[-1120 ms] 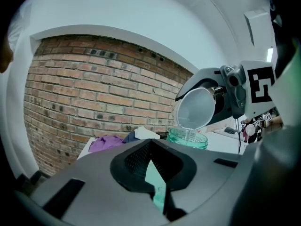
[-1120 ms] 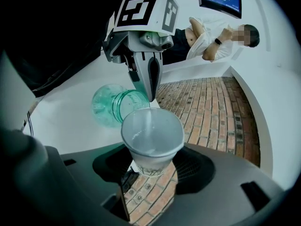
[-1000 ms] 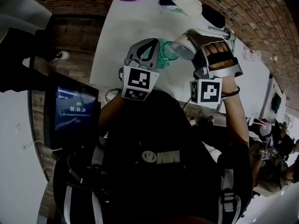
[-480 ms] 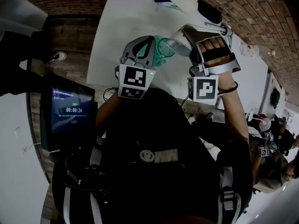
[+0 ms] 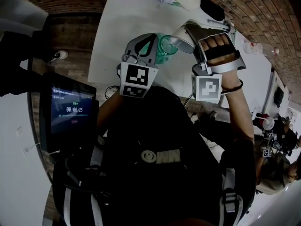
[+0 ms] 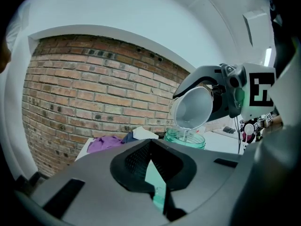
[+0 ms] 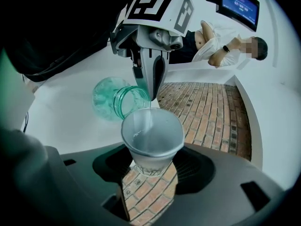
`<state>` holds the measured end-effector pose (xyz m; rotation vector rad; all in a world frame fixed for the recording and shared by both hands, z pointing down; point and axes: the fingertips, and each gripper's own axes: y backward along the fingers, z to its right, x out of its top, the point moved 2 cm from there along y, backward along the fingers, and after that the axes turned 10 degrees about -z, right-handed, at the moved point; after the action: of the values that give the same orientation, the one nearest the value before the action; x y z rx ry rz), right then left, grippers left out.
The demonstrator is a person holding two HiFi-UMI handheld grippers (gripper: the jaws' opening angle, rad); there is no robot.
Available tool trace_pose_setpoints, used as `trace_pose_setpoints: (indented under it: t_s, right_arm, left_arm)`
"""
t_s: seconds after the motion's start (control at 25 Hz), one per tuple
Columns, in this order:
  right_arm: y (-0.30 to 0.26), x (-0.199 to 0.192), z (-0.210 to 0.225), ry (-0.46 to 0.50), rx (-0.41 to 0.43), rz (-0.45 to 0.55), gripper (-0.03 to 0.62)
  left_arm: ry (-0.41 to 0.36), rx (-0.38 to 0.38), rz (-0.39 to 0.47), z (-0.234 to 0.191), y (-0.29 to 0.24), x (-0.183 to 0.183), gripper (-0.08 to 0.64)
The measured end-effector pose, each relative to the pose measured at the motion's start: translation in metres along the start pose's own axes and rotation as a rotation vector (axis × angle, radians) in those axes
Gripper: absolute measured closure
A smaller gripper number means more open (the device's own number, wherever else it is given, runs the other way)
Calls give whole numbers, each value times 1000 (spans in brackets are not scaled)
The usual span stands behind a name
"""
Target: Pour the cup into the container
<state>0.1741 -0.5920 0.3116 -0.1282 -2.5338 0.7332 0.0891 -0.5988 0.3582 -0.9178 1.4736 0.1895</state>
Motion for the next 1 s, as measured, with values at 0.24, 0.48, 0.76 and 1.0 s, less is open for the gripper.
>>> trace_pose_setpoints:
  t_s: [0.24, 0.48, 0.76, 1.0]
  right_arm:
    - [0, -1, 4, 30, -19, -4, 322]
    - [1, -1, 8, 58, -39, -7, 322]
    - [2, -1, 12, 92, -61, -11, 322]
    - [4, -5, 13, 118, -61, -24, 322]
  left_arm:
    - [1, 0, -1, 1, 0, 0, 563]
    - [5, 4, 1, 0, 1, 1, 563]
    - [5, -1, 5, 1, -1, 2, 563]
    - [7, 2, 5, 0, 0, 2, 563]
